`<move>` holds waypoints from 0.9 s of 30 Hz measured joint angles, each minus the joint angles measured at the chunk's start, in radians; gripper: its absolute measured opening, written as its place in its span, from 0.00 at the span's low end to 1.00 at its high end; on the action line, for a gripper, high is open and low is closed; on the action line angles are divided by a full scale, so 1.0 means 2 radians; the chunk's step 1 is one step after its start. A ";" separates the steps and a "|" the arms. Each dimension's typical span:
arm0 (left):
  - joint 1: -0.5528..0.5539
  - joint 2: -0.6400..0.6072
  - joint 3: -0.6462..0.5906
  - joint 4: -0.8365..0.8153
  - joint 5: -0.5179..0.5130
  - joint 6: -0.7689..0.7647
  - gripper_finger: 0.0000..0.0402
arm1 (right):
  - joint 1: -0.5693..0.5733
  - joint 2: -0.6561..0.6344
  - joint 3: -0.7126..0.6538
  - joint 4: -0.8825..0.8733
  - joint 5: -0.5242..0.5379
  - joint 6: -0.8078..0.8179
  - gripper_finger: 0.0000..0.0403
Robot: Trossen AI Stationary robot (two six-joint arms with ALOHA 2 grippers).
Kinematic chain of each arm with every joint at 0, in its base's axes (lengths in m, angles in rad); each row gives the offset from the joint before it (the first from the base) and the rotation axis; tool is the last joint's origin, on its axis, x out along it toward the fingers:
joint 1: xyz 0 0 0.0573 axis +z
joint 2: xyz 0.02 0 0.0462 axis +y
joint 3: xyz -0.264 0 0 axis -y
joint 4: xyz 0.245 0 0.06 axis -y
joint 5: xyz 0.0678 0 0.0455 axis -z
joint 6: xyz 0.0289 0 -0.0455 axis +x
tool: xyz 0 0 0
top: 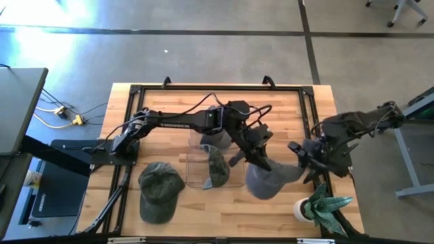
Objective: Pick & Place hat
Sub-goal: Put the gray cap into the top transparent bin
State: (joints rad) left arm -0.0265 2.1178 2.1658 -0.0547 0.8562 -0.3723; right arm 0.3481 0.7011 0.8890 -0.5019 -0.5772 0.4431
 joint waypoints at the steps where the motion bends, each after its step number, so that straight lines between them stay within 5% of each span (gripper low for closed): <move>1: 0.000 0.000 0.000 0.000 0.000 -0.006 0.01 | 0.000 0.003 0.000 -0.010 0.003 -0.031 0.33; 8: 0.000 0.000 0.000 -0.001 -0.006 -0.017 0.00 | 0.012 0.022 0.000 -0.104 0.102 -0.213 0.28; 14: 0.001 0.001 0.000 -0.003 -0.007 -0.031 0.00 | 0.015 0.018 0.000 -0.150 0.240 -0.224 0.31; 27: 0.000 0.000 0.000 0.004 -0.001 -0.009 0.00 | 0.013 -0.005 0.017 -0.142 0.196 -0.080 0.63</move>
State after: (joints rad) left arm -0.0269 2.1178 2.1666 -0.0471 0.8535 -0.3906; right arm 0.3732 0.6902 0.9234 -0.7864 -0.1851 0.2833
